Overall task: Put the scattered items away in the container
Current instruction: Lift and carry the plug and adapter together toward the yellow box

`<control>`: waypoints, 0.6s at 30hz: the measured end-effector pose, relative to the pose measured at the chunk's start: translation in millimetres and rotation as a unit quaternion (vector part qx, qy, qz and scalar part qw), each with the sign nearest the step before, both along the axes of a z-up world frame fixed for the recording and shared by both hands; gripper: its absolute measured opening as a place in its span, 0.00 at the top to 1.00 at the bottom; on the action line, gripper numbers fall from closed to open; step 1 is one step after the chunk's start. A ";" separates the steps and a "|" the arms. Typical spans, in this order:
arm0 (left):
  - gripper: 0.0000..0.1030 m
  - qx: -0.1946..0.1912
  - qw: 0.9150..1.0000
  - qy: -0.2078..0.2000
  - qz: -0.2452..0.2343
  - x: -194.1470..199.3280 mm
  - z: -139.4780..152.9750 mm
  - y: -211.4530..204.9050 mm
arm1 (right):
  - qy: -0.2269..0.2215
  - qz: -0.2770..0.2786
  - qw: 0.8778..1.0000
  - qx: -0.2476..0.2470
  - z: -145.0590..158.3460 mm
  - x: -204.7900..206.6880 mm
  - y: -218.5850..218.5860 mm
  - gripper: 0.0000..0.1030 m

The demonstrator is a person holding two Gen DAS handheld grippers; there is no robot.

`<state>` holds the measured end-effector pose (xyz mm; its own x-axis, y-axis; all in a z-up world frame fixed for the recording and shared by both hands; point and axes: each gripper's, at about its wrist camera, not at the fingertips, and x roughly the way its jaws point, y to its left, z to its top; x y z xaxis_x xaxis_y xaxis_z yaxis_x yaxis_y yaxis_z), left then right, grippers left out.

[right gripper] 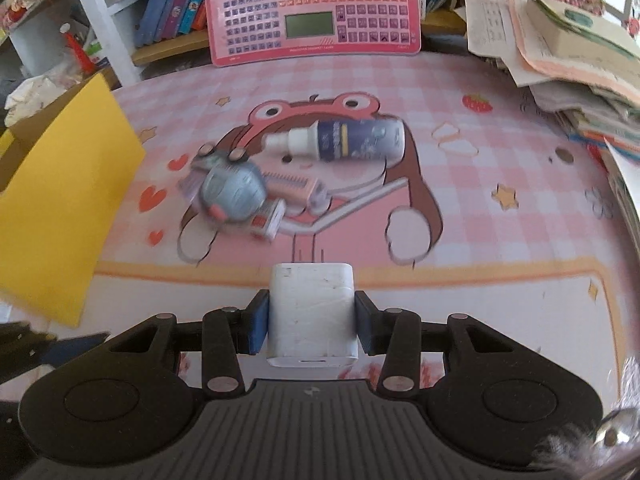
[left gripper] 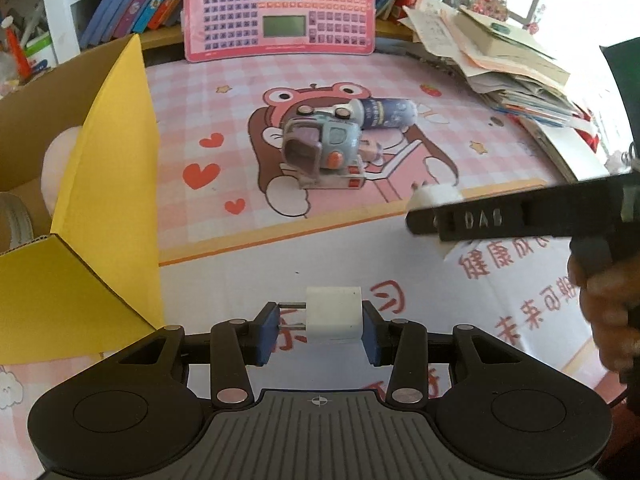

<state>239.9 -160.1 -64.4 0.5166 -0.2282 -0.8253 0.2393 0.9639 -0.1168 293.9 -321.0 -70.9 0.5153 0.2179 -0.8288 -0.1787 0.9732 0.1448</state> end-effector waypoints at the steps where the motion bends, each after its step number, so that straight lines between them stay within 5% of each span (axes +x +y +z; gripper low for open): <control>1: 0.60 0.000 1.000 -0.001 -0.002 -1.9 0.2 -0.5 | 0.001 0.001 1.000 0.002 0.4 -4.3 0.9 0.60; 18: 0.60 -0.047 0.998 -0.038 -0.028 -54.2 11.8 20.7 | -0.021 -0.036 0.999 -0.009 30.8 -80.1 8.3 0.60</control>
<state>185.6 -139.5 -52.6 0.5614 -0.3327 -0.7577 0.3049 0.9344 -0.1844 213.8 -312.8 -40.1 0.5626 0.1651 -0.8101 -0.1141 0.9860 0.1216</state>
